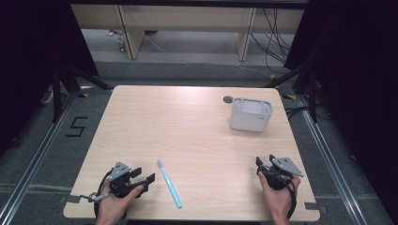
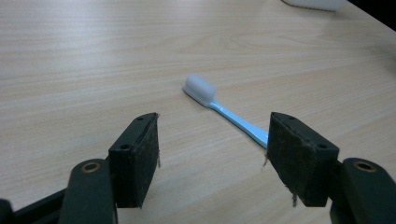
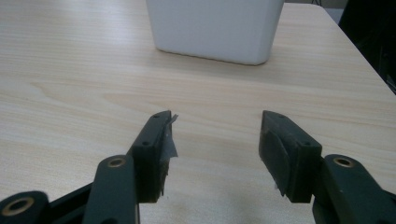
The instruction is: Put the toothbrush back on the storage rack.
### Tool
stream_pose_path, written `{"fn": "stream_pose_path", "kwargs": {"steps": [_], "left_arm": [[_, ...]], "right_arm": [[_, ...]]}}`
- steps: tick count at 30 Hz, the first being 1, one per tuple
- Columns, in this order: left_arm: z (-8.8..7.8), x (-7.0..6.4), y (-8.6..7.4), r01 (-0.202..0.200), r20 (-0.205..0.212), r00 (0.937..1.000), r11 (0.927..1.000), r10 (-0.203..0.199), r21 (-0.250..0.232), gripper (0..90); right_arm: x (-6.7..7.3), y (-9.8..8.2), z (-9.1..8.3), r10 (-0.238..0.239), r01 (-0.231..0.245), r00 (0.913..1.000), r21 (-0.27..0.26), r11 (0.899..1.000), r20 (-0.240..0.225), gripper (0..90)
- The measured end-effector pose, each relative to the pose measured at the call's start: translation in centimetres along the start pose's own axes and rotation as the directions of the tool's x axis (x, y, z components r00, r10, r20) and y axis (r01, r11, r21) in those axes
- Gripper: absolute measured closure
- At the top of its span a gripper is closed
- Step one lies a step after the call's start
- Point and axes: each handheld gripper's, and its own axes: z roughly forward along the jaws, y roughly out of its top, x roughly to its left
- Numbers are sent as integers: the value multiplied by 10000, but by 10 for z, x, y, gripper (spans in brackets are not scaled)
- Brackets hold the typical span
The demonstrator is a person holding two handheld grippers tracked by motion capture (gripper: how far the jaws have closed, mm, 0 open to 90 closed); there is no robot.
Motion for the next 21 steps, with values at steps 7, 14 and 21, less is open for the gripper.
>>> {"fn": "stream_pose_path", "kwargs": {"steps": [7,14,21], "left_arm": [[0,-12,27,-291,-136,9994,9832,321,1805,326],[10,-14,47,47,-811,9965,9554,201,2953,313],[21,-15,61,-25,-1147,9921,9194,517,3933,312]], "right_arm": [[4,0,-3,310,-308,9994,128,9994,-153,461],[2,0,-3,196,-193,9995,109,9998,-240,463],[0,0,1,287,-283,9990,110,9995,-351,463]]}}
